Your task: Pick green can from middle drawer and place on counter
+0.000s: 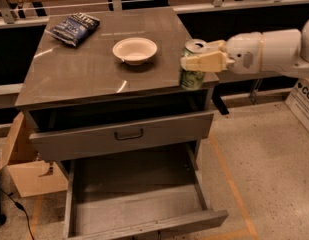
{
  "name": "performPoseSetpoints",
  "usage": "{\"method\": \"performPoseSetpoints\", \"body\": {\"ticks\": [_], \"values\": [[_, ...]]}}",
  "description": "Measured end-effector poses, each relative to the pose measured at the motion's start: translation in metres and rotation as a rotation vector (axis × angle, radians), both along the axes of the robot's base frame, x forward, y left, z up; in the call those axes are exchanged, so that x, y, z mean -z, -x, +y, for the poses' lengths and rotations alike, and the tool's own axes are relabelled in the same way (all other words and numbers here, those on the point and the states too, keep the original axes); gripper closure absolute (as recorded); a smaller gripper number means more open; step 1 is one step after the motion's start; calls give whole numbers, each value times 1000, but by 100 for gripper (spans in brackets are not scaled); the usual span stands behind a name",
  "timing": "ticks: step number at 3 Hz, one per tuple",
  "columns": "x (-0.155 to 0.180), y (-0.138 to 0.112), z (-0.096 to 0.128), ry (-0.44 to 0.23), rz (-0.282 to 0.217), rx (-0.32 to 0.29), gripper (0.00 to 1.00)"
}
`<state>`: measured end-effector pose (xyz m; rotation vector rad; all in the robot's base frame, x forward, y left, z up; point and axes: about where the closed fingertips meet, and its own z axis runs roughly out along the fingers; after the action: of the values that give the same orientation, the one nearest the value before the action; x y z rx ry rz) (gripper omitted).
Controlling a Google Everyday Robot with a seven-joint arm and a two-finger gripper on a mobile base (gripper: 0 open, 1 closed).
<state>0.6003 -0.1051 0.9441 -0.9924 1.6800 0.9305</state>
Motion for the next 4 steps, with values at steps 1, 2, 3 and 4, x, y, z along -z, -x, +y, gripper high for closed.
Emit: {"method": "performPoseSetpoints", "body": {"ticks": [1,2,3,4], "values": [[-7,-33,32,0,-8,-62,100],[-1,-58,64,-9,-11,-107,100],[7,-76,90,-4,-16,-119,84],[15,-88,107,2,-22,-114,61]]}}
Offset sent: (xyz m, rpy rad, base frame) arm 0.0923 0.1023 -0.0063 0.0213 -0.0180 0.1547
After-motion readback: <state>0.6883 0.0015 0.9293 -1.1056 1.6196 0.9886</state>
